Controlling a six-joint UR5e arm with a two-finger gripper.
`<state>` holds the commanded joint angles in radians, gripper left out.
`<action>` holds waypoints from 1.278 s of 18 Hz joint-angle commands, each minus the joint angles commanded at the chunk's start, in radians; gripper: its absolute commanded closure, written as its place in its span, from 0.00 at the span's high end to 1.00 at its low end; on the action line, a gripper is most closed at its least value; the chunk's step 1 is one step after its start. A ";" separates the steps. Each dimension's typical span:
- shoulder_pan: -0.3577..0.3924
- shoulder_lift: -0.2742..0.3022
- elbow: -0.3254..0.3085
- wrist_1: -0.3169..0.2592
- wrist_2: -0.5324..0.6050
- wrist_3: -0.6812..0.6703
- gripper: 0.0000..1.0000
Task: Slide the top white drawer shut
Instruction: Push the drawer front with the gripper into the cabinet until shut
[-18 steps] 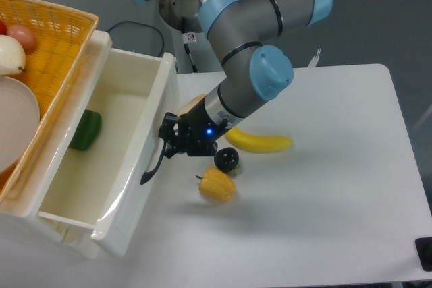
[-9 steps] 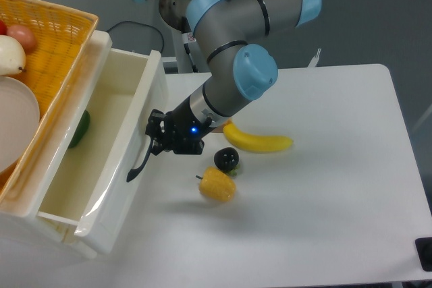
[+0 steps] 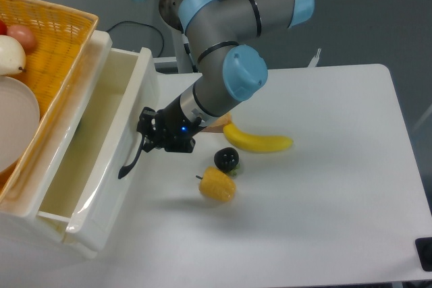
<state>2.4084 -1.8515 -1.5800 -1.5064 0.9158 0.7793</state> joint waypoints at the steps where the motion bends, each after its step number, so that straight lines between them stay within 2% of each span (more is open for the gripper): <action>1: -0.008 0.005 0.000 0.000 0.000 0.000 0.00; 23: -0.091 0.021 -0.029 -0.005 0.000 -0.012 0.00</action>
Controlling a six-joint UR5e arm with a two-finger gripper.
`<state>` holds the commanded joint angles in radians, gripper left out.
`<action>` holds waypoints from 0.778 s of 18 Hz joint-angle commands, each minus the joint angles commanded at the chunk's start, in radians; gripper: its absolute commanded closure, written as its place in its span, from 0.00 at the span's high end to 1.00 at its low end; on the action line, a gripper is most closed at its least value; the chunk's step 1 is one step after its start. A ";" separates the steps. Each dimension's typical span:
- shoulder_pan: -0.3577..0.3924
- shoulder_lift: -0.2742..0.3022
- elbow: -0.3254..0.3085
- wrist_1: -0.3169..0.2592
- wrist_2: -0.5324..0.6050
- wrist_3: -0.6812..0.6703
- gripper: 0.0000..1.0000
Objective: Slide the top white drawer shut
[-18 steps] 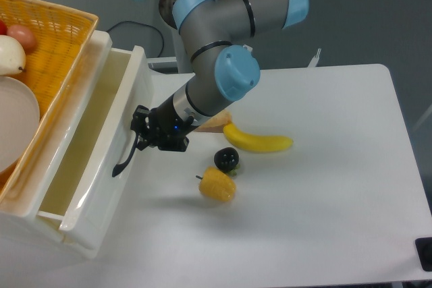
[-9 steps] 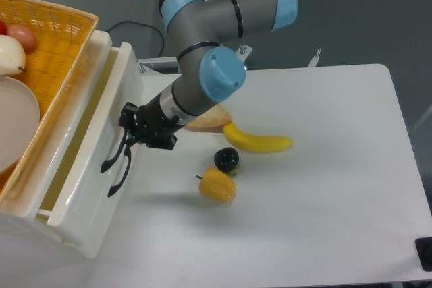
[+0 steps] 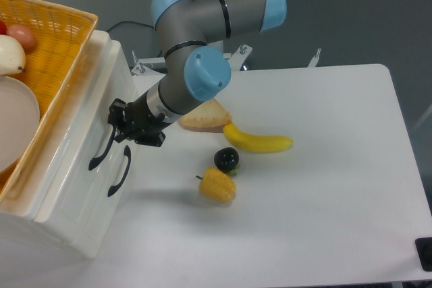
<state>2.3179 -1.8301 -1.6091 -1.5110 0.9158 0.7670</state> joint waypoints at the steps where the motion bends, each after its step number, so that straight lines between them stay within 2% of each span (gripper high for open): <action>1: 0.000 0.003 0.000 0.000 0.000 0.000 0.00; 6: 0.014 0.003 0.008 0.005 0.003 0.000 0.00; 9: 0.056 0.000 0.020 0.011 0.011 0.008 0.11; 12: 0.122 -0.006 0.034 0.017 0.017 0.012 0.28; 14: 0.168 -0.011 0.041 0.020 0.025 0.020 0.33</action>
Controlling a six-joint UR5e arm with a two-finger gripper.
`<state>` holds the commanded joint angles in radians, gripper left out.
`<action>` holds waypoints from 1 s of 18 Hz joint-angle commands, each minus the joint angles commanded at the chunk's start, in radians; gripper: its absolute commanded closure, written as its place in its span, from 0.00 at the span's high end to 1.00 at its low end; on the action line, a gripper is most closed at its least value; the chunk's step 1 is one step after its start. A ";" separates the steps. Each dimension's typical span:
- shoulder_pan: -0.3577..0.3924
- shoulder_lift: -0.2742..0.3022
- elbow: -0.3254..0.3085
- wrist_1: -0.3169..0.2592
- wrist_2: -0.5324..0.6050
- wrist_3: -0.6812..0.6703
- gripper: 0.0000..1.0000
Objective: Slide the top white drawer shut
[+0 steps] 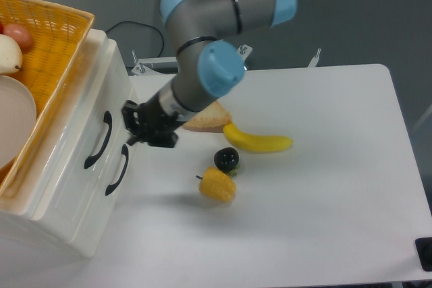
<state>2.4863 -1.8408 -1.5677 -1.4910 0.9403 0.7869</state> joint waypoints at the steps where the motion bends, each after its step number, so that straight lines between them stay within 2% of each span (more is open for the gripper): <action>1: 0.023 -0.002 0.002 0.015 0.002 0.015 0.37; 3: 0.074 -0.009 0.002 0.052 0.002 0.026 0.47; 5: 0.129 -0.011 0.003 0.115 0.002 0.026 0.64; 6: 0.156 -0.014 0.003 0.145 0.002 0.026 0.88; 7: 0.184 -0.014 0.005 0.172 0.008 0.026 1.00; 12: 0.262 -0.029 0.015 0.265 0.236 0.070 1.00; 15: 0.284 -0.081 0.054 0.287 0.369 0.217 1.00; 18: 0.319 -0.117 0.090 0.296 0.431 0.397 1.00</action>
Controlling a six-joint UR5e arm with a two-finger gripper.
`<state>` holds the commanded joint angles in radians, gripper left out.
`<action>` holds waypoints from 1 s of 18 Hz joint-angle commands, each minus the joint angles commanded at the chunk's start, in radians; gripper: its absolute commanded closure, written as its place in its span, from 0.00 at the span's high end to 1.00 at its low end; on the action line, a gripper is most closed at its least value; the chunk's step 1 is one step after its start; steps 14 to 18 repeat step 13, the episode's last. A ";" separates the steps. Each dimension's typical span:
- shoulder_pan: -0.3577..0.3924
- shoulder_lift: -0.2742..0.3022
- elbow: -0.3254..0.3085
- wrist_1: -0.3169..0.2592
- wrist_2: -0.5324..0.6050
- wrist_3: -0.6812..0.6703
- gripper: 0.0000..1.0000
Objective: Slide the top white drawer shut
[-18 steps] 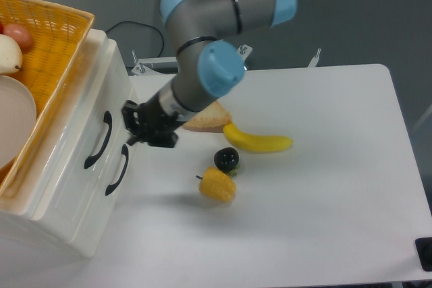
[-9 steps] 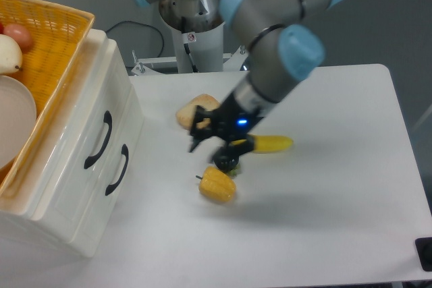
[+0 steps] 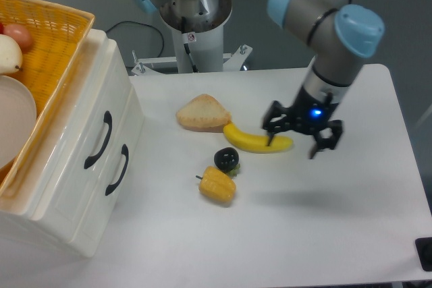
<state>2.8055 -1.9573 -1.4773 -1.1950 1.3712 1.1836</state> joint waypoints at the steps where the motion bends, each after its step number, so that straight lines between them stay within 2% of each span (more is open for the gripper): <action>1: 0.017 -0.009 0.005 0.012 0.017 0.072 1.00; 3: 0.043 -0.028 0.017 0.020 0.046 0.196 1.00; 7: 0.057 -0.081 0.028 0.066 0.204 0.368 1.00; 9: 0.081 -0.115 0.043 0.089 0.210 0.439 1.00; 12: 0.107 -0.146 0.078 0.091 0.213 0.493 1.00; 18: 0.114 -0.147 0.078 0.091 0.213 0.496 1.00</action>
